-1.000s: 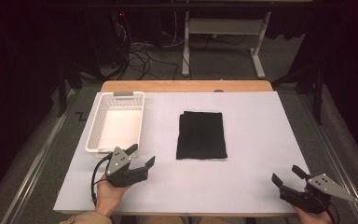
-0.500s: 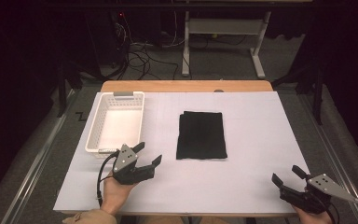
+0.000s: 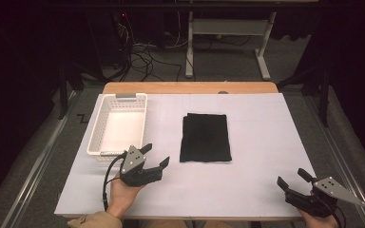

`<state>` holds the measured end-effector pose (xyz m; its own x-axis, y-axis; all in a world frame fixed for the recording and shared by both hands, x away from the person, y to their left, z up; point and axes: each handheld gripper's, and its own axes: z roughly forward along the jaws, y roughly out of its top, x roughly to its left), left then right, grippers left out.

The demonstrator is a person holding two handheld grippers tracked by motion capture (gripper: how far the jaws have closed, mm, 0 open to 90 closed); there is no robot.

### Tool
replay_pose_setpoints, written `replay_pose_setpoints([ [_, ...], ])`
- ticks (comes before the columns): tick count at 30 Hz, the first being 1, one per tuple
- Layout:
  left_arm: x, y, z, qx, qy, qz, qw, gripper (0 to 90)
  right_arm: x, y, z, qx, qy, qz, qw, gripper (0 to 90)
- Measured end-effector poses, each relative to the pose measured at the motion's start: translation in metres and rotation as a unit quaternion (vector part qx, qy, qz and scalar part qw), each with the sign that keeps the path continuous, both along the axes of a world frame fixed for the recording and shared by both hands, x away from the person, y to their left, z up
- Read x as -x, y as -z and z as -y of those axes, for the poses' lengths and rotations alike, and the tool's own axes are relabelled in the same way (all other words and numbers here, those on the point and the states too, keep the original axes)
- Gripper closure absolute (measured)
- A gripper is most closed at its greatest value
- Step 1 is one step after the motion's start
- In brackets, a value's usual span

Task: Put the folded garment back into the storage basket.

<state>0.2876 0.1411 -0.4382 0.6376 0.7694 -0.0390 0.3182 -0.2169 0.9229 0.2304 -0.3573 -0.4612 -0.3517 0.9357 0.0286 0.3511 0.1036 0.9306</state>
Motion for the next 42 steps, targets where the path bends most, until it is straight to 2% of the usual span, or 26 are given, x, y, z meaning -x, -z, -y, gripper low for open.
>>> replay_pose_setpoints([
  [6,-0.005,0.0,0.007,-0.004,0.007,-0.003,1.0,21.8,0.0,0.0,0.0,-0.002,0.0,0.0,1.0,19.3],
  [21,-0.022,0.0,0.041,-0.011,0.035,-0.013,0.9992,21.8,0.0,0.0,0.002,-0.008,0.005,0.001,1.0,19.1],
  [33,-0.033,0.001,0.059,-0.014,0.045,-0.016,0.9988,21.8,0.0,0.0,0.002,-0.007,0.003,0.0,1.0,19.1],
  [42,-0.044,0.003,0.071,-0.027,0.048,-0.022,0.9982,21.7,0.0,0.0,0.002,-0.008,0.004,0.0,1.0,19.0],
])
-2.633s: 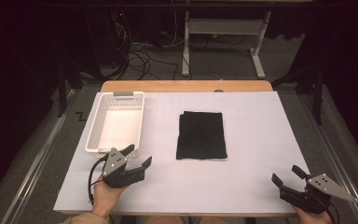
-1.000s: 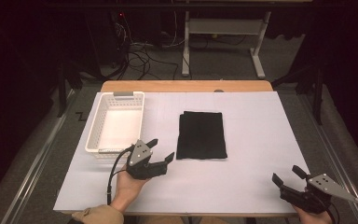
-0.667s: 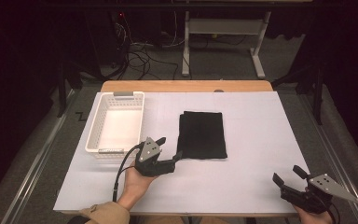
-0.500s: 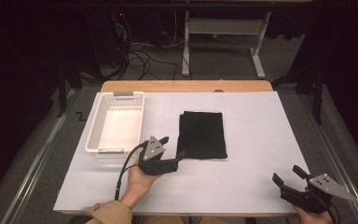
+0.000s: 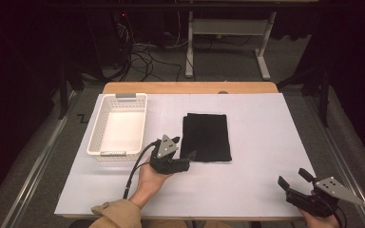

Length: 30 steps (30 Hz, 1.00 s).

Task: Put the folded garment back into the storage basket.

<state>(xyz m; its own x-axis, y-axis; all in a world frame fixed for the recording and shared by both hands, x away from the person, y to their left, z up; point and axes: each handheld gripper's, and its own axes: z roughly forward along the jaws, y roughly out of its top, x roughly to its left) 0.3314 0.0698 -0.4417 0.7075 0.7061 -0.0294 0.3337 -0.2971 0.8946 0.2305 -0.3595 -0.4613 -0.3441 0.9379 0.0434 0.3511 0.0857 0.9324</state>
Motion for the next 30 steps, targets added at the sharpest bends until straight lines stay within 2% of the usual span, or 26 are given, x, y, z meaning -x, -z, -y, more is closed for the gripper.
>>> replay_pose_setpoints([
  [7,-0.009,-0.001,0.007,-0.008,-0.005,-0.015,0.9998,21.9,0.0,0.0,0.0,-0.001,-0.001,0.0,1.0,19.0],
  [8,-0.011,-0.002,0.008,-0.012,-0.006,-0.02,0.9997,21.9,0.0,0.0,0.0,0.0,-0.001,0.0,1.0,19.0],
  [9,-0.013,-0.003,0.01,-0.025,-0.01,-0.025,0.9993,21.8,0.0,0.0,0.0,0.0,-0.001,0.0,1.0,19.0],
  [18,-0.024,-0.008,0.019,-0.044,-0.018,-0.055,0.9974,21.7,0.0,0.0,0.0,-0.001,-0.002,0.0,1.0,19.0],
  [20,-0.029,-0.01,0.022,-0.057,-0.02,-0.076,0.9953,21.7,0.0,0.0,0.0,-0.001,-0.002,0.0,1.0,19.0],
  [22,-0.031,-0.011,0.023,-0.063,-0.018,-0.08,0.9946,21.7,0.0,0.0,0.0,-0.001,-0.002,0.0,1.0,19.0],
  [25,-0.038,-0.013,0.028,-0.08,-0.017,-0.099,0.9917,21.7,0.0,0.0,0.0,-0.002,-0.003,0.0,1.0,19.0],
  [27,-0.039,-0.014,0.029,-0.083,-0.016,-0.103,0.9911,21.7,0.0,0.0,0.0,-0.002,-0.003,0.0,1.0,19.0],
  [30,-0.046,-0.016,0.032,-0.097,-0.013,-0.125,0.9873,21.7,0.0,0.0,0.0,0.0,-0.004,-0.003,1.0,19.0],
])
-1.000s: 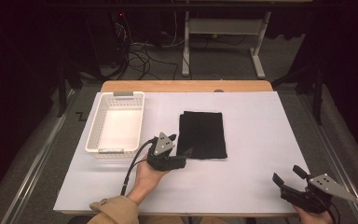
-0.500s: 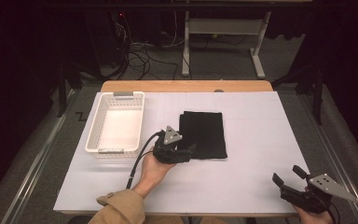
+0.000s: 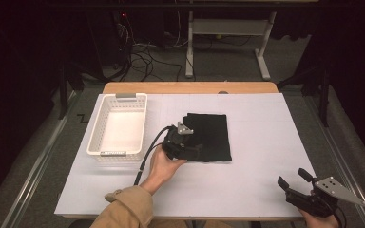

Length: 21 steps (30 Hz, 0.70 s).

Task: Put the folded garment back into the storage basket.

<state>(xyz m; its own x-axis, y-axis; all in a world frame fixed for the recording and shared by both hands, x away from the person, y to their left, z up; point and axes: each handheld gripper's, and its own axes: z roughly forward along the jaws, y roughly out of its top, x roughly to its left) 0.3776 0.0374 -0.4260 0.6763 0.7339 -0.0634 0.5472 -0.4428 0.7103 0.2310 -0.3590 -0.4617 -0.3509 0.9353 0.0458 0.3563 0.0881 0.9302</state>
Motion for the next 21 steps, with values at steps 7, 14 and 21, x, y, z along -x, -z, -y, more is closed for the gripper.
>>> replay_pose_setpoints([
  [7,-0.013,-0.004,0.001,-0.006,-0.007,-0.031,0.9995,21.7,0.0,0.0,-0.001,0.001,-0.001,-0.001,1.0,19.0],
  [14,-0.027,-0.007,0.002,-0.01,-0.017,-0.046,0.9987,21.4,0.0,0.0,0.0,0.002,0.0,0.0,1.0,19.2],
  [21,-0.044,-0.007,0.012,-0.029,-0.025,-0.065,0.9972,20.8,0.0,0.0,-0.001,0.001,-0.001,0.0,1.0,19.2],
])
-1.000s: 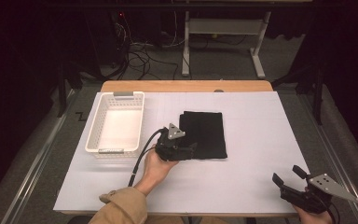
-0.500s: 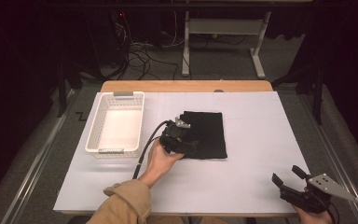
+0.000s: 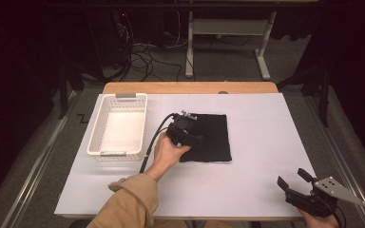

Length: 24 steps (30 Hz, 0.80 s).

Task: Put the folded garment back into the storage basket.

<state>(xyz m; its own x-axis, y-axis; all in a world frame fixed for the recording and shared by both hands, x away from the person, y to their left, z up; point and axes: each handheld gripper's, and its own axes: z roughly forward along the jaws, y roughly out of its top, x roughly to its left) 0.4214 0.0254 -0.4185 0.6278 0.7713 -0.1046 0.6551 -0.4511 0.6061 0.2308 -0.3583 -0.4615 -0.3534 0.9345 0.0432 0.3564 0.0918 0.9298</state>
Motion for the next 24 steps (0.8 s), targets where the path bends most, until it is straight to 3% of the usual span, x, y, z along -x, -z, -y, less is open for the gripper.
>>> replay_pose_setpoints([
  [9,-0.017,0.011,0.003,-0.02,-0.024,-0.023,0.9993,18.5,0.0,0.0,0.0,0.0,-0.002,-0.001,1.0,19.2],
  [10,-0.022,0.016,0.002,-0.021,-0.029,-0.037,0.9987,18.2,0.0,0.0,0.0,-0.001,-0.003,-0.001,1.0,19.2],
  [15,-0.028,0.025,0.001,-0.024,-0.036,-0.056,0.9975,17.7,-0.001,0.0,0.0,-0.001,-0.004,-0.001,1.0,19.2],
  [20,-0.037,0.035,-0.002,-0.007,-0.03,-0.091,0.9954,15.6,0.0,0.0,-0.001,-0.002,-0.011,0.004,0.9999,19.0],
  [24,-0.038,0.035,-0.001,0.022,-0.023,-0.1,0.9945,14.2,0.0,0.0,-0.001,0.0,-0.011,0.004,0.9999,19.0],
])
